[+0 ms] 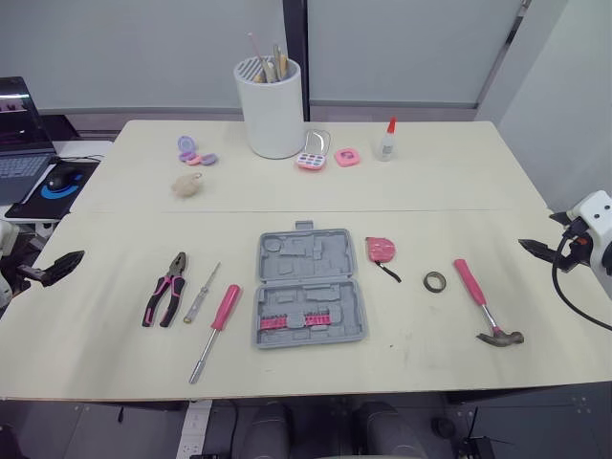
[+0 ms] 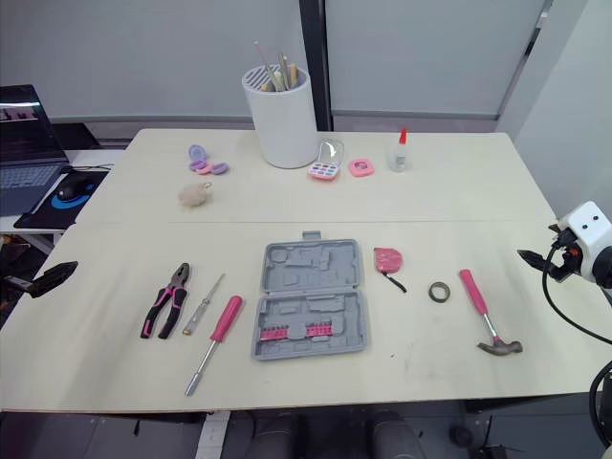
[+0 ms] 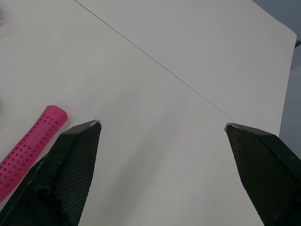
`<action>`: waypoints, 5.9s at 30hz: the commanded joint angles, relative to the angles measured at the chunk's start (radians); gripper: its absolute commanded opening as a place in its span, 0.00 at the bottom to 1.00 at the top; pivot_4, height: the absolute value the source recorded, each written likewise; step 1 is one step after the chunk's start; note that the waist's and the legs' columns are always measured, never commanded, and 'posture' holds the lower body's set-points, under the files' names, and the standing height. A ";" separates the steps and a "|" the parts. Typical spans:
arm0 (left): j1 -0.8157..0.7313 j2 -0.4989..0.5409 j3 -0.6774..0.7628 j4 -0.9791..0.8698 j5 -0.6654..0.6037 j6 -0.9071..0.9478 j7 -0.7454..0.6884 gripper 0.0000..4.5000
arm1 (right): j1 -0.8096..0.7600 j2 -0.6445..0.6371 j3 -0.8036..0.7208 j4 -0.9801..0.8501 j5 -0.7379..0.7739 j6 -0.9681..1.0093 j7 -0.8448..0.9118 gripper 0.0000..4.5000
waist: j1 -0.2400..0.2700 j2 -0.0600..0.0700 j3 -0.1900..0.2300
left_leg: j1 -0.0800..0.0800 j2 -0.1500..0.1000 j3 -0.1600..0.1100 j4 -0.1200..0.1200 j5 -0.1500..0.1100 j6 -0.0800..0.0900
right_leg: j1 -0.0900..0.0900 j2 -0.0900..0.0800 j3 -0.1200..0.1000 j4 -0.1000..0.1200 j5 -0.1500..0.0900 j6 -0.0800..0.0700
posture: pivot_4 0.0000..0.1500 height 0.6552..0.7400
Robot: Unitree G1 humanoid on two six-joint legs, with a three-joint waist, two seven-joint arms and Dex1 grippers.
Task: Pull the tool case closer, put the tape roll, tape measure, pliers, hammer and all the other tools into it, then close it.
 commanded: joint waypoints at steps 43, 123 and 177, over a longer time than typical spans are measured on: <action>0.061 -0.083 -0.222 -0.600 -0.041 0.257 -0.210 0.49 | 0.102 0.116 0.195 -0.709 -0.058 0.272 0.114 0.49 | 0.003 0.000 0.000 | -0.001 0.000 -0.002 0.002 0.000 0.000 | 0.000 0.001 0.000 0.002 0.000 0.000 | 1.00 1.00; -0.076 -0.471 -0.757 -0.696 0.346 0.235 -0.213 0.00 | 0.184 0.454 0.606 -1.033 -0.331 0.516 0.102 0.00 | 0.012 0.000 -0.001 | -0.002 -0.001 -0.005 0.005 0.000 0.000 | 0.001 0.008 0.000 0.002 0.000 0.000 | 1.00 1.00; 0.231 -0.350 -0.753 -1.041 0.326 0.426 -0.225 0.00 | 0.421 0.370 0.636 -1.354 -0.234 0.771 0.139 0.00 | 0.010 -0.001 -0.005 | 0.000 0.001 -0.006 0.003 0.000 0.000 | 0.004 0.009 0.000 0.000 0.000 0.000 | 1.00 1.00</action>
